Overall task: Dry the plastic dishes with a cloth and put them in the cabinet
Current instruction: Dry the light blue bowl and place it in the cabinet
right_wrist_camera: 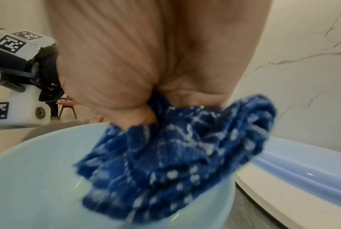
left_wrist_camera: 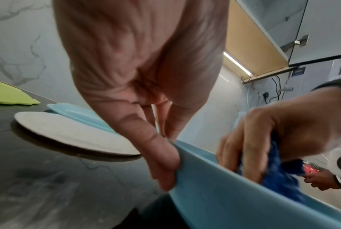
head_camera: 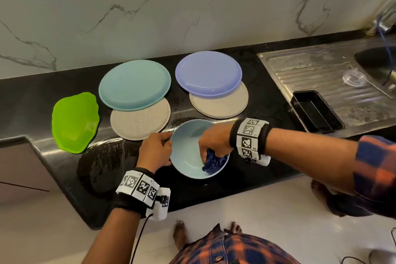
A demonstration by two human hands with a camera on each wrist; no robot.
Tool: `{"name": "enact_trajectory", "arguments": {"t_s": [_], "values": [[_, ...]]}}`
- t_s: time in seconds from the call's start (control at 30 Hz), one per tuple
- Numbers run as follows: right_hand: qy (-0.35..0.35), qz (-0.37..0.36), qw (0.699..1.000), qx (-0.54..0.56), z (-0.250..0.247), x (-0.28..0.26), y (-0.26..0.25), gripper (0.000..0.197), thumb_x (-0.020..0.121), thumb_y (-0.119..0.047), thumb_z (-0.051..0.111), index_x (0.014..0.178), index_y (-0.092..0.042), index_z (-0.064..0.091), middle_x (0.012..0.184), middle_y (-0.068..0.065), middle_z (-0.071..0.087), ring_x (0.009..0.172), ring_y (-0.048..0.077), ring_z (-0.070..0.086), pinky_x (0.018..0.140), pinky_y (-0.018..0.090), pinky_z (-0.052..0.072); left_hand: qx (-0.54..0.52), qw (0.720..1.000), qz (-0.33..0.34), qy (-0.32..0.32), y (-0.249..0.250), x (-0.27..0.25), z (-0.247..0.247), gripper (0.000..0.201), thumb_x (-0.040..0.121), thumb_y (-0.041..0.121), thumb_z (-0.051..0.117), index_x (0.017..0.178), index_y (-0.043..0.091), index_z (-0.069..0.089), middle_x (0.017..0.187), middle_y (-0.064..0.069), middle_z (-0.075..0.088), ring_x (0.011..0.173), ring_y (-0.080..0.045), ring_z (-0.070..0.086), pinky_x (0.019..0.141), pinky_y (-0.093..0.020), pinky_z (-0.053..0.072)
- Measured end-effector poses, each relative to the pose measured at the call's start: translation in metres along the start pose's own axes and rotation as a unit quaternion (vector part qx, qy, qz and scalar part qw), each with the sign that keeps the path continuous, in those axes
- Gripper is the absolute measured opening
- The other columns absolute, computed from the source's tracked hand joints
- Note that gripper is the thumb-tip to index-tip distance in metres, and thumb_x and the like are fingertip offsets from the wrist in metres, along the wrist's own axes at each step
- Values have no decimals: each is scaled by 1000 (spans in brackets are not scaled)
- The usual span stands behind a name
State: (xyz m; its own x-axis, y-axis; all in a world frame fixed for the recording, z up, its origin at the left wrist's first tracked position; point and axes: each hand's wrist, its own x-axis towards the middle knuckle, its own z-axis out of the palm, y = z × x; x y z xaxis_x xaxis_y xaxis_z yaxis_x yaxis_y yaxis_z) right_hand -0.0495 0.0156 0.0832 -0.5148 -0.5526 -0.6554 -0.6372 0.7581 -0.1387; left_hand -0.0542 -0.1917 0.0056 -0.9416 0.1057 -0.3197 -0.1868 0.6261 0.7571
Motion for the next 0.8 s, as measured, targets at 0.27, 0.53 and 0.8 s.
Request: {"name": "enact_trajectory", "arguments": {"t_s": [0.27, 0.53, 0.8], "values": [[215, -39, 955, -201, 5, 20, 8, 49, 86, -20, 70, 130, -40, 61, 120, -8, 63, 114, 30, 50, 80, 40, 39, -25, 996, -55, -64, 1, -21, 1, 49, 91, 44, 65, 136, 30, 50, 96, -4, 73, 57, -24, 72, 54, -35, 60], [246, -10, 925, -288, 19, 38, 16, 31, 88, -24, 66, 117, -36, 67, 111, -6, 64, 102, 27, 57, 74, 38, 40, 56, 995, -64, -44, 9, -24, 19, 47, 92, 11, 39, 137, 23, 36, 91, -9, 64, 45, -22, 67, 52, -34, 57], [159, 117, 970, -144, 23, 17, -4, 26, 95, -29, 47, 108, -20, 68, 108, 2, 67, 102, 29, 57, 70, 35, 37, 104, 994, -41, 11, -3, -25, 28, 44, 90, 20, 39, 133, 27, 33, 99, -14, 62, 67, -34, 67, 67, -48, 59]]}}
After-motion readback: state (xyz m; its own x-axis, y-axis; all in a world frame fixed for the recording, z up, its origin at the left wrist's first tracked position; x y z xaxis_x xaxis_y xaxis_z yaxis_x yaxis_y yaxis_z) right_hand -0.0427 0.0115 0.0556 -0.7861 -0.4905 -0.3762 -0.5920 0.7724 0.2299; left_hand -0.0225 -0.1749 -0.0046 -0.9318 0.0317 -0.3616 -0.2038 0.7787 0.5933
